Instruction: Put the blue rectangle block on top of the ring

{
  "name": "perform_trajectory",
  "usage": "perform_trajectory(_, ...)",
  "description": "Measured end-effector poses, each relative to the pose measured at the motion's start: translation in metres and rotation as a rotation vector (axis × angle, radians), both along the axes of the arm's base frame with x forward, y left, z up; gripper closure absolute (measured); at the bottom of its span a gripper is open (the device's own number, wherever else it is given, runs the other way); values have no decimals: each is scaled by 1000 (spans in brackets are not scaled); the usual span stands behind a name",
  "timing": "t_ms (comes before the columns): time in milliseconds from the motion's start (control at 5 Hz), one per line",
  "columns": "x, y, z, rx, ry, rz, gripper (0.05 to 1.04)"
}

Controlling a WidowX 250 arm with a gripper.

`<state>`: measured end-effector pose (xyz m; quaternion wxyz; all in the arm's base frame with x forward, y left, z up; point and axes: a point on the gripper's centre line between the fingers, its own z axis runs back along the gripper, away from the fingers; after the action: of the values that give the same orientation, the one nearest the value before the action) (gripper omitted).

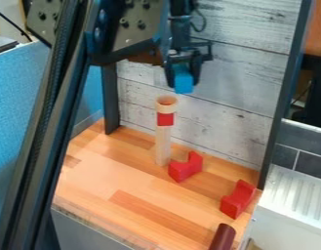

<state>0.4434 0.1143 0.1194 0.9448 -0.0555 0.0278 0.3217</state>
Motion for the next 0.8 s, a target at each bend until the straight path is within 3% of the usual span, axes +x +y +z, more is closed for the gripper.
perform_trajectory(400, -13, 12, -17, -69, 8, 6, 495)
perform_trajectory(600, -20, 18, -3, -55, -38, 5, 495)
perform_trajectory(800, -19, 14, -6, -51, -36, -4, 495)
